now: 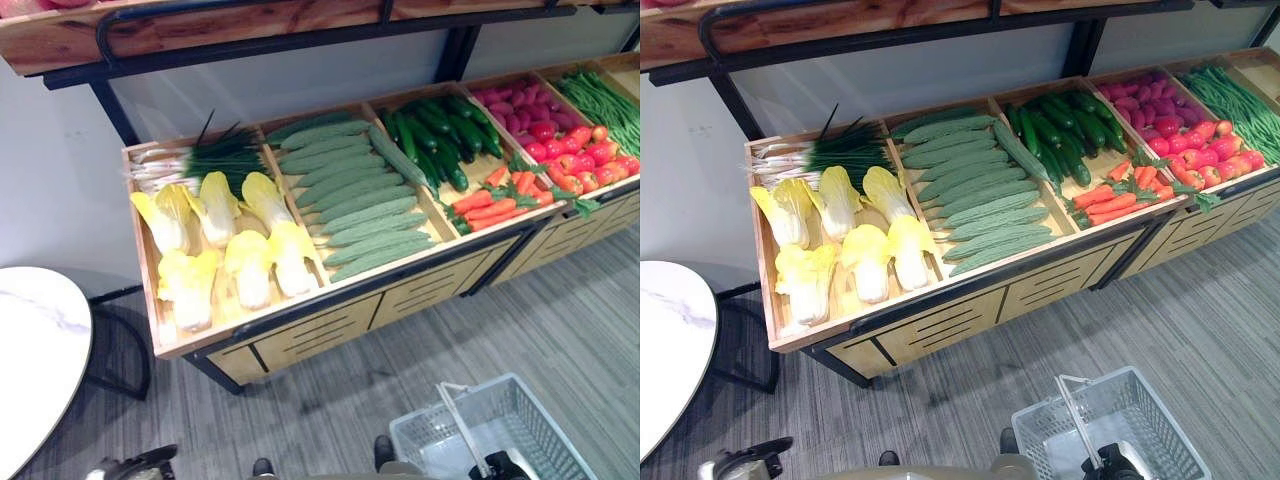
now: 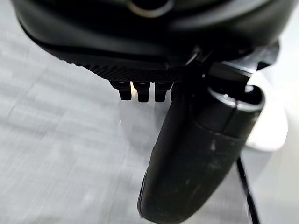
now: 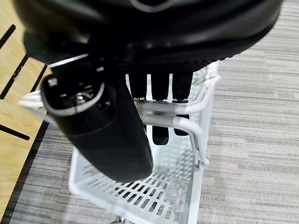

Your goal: Get the vegetables into the basket

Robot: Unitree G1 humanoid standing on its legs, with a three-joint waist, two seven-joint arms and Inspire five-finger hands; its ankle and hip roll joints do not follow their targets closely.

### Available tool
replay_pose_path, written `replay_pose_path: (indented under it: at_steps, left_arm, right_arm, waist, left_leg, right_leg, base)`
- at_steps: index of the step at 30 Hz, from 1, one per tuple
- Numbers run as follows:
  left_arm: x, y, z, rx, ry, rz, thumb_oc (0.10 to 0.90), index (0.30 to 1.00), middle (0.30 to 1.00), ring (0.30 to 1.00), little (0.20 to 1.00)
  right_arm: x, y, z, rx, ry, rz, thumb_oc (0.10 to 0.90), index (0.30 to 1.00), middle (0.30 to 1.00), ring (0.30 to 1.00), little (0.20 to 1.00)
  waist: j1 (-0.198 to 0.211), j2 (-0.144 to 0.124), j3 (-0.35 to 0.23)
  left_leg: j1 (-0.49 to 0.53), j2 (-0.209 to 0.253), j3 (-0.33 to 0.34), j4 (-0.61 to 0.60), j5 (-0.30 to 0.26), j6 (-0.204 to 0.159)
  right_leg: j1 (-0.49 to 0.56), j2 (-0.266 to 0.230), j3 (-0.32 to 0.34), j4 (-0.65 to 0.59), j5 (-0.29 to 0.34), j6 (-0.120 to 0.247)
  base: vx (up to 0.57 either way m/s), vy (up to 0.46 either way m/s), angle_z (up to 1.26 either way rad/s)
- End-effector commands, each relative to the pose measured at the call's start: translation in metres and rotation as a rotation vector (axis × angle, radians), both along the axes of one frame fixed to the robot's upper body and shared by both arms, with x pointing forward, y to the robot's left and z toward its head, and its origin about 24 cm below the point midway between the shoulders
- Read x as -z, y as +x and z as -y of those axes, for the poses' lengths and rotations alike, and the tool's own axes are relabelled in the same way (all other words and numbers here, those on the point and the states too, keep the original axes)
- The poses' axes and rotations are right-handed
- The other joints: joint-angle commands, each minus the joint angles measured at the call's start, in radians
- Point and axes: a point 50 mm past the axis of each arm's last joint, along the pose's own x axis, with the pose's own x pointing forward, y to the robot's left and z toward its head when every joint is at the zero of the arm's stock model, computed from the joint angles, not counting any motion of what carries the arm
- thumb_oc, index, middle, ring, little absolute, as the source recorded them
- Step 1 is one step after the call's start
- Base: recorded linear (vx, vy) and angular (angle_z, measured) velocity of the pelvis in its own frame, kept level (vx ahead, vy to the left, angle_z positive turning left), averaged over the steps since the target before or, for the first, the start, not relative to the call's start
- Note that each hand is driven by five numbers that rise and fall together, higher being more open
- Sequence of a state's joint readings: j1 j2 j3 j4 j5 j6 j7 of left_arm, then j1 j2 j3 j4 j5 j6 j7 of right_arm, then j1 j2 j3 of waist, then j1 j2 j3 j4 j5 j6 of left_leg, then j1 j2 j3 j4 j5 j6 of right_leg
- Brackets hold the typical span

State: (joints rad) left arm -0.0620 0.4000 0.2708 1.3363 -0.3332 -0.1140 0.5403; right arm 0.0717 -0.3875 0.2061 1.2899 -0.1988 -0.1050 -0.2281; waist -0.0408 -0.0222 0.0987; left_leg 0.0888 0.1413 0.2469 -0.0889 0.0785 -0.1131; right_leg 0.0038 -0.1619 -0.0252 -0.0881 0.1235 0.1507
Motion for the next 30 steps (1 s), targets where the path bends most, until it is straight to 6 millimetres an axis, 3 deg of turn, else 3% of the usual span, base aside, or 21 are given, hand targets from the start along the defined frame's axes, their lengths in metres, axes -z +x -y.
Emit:
replay_pose_path:
  at_steps: [1, 3, 4, 5, 6, 11, 19, 30]
  left_arm:
    - [-0.047, 0.037, -0.043, 0.003, 0.311, 0.087, 0.9, 1.0, 1.0, 1.0, 1.0]
    - [-0.067, 0.061, -0.047, 0.087, 0.44, 0.147, 0.9, 1.0, 1.0, 1.0, 1.0]
    - [-0.106, 0.097, -0.046, 0.175, 0.629, 0.307, 0.9, 1.0, 1.0, 1.0, 1.0]
    - [-0.122, 0.109, -0.042, 0.223, 0.695, 0.375, 0.9, 1.0, 1.0, 1.0, 1.0]
    - [-0.122, 0.109, -0.041, 0.224, 0.695, 0.373, 0.9, 1.0, 1.0, 1.0, 1.0]
    - [-0.159, 0.143, -0.005, 0.439, 0.866, 0.531, 0.9, 1.0, 1.0, 1.0, 1.0]
    - [-0.173, 0.175, 0.036, 0.71, 0.898, 0.617, 0.9, 1.0, 1.0, 1.0, 1.0]
    - [-0.165, 0.198, 0.061, 0.777, 0.815, 0.621, 0.9, 1.0, 1.0, 1.0, 1.0]
  right_arm:
    - [-0.007, 0.022, 0.002, -0.081, -0.052, 0.099, 0.4, 0.3, 0.3, 0.3, 0.3]
    - [-0.006, 0.02, 0.001, -0.086, -0.053, 0.096, 0.4, 0.3, 0.3, 0.3, 0.3]
    - [-0.004, 0.014, -0.001, -0.081, -0.054, 0.084, 0.4, 0.3, 0.3, 0.3, 0.3]
    - [-0.004, 0.011, -0.001, -0.068, -0.051, 0.078, 0.4, 0.3, 0.3, 0.3, 0.3]
    - [-0.004, 0.011, -0.001, -0.068, -0.052, 0.077, 0.4, 0.3, 0.3, 0.3, 0.3]
    - [-0.002, 0.004, -0.003, -0.048, -0.041, 0.064, 0.4, 0.3, 0.3, 0.3, 0.3]
    - [-0.003, 0.015, -0.006, -0.134, -0.026, 0.071, 0.4, 0.3, 0.3, 0.3, 0.3]
    - [-0.003, 0.025, -0.01, -0.184, -0.035, 0.082, 0.4, 0.3, 0.3, 0.3, 0.3]
  waist:
    - [0.005, -0.035, 0.026]
    - [0.009, -0.035, 0.026]
    - [0.016, -0.037, 0.025]
    - [0.019, -0.038, 0.025]
    - [0.018, -0.038, 0.025]
    - [0.017, -0.046, 0.023]
    - [-0.004, -0.047, 0.019]
    - [-0.035, -0.056, 0.017]
  left_leg:
    - [0.02, 0.0, -0.021, 0.002, -0.021, -0.03]
    - [0.018, 0.002, -0.024, 0.002, -0.019, -0.033]
    - [0.016, 0.004, -0.03, 0.002, -0.017, -0.034]
    - [0.014, 0.004, -0.035, 0.002, -0.016, -0.035]
    - [0.014, 0.004, -0.036, 0.002, -0.016, -0.035]
    - [0.011, 0.009, -0.045, 0.002, -0.018, -0.033]
    - [0.02, 0.013, -0.029, 0.002, -0.024, -0.033]
    - [0.024, 0.016, -0.004, 0.002, -0.031, -0.033]
  right_leg:
    - [0.012, -0.03, -0.049, 0.002, 0.016, 0.044]
    - [0.015, -0.029, -0.056, 0.001, 0.015, 0.046]
    - [0.019, -0.029, -0.065, 0.001, 0.012, 0.047]
    - [0.022, -0.029, -0.071, 0.001, 0.01, 0.048]
    - [0.023, -0.029, -0.072, 0.001, 0.01, 0.048]
    - [0.026, -0.028, -0.079, 0.001, 0.006, 0.048]
    - [0.021, -0.024, -0.063, 0.001, 0.009, 0.046]
    - [0.003, -0.017, -0.034, 0.001, 0.014, 0.047]
  base:
    - [0.0, -0.031, 0.01]
    - [0.0, -0.022, 0.01]
    - [0.0, -0.049, 0.02]
    - [0.0, -0.04, 0.04]
    - [0.0, -0.029, 0.12]
    - [0.0, -0.02, 0.08]
    - [0.0, -0.001, -0.01]
    - [0.01, -0.006, -0.08]
